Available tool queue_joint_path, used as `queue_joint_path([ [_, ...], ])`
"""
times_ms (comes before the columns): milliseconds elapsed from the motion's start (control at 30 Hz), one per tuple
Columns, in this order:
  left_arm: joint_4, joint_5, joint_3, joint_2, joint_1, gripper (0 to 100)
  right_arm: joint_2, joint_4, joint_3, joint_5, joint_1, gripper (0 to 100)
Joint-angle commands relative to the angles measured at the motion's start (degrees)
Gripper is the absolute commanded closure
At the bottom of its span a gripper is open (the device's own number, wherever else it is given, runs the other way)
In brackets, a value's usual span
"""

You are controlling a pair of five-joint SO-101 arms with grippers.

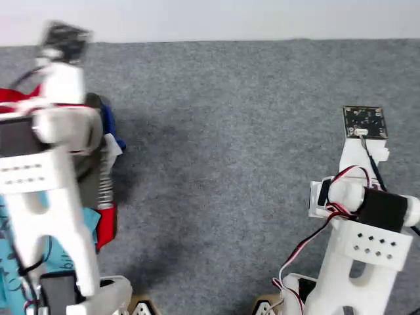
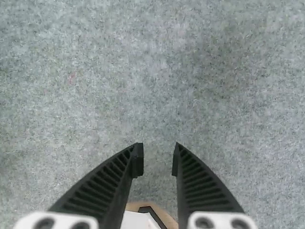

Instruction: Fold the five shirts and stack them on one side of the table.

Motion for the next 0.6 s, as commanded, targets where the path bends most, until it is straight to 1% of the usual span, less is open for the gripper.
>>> queue_joint_path([
  [0,-3.78,6.51,-2.07,-2.37,13.36,100,-0.31,1.54,-0.26,0.53,0.48,87.7],
  [133,-11.52,8.88,-2.07,-2.37,21.71,100,-0.31,1.63,-0.26,0.53,0.48,87.7],
  [300,-20.40,9.14,-2.77,-2.99,28.04,100,-0.31,1.63,-0.26,0.53,0.48,87.7],
  [433,-20.22,9.76,-6.81,-2.73,28.84,100,-0.31,1.63,-0.26,0.53,0.57,87.7],
  [567,-14.24,9.49,-4.26,-1.23,26.81,100,-0.31,1.63,-0.26,0.53,0.57,87.7],
])
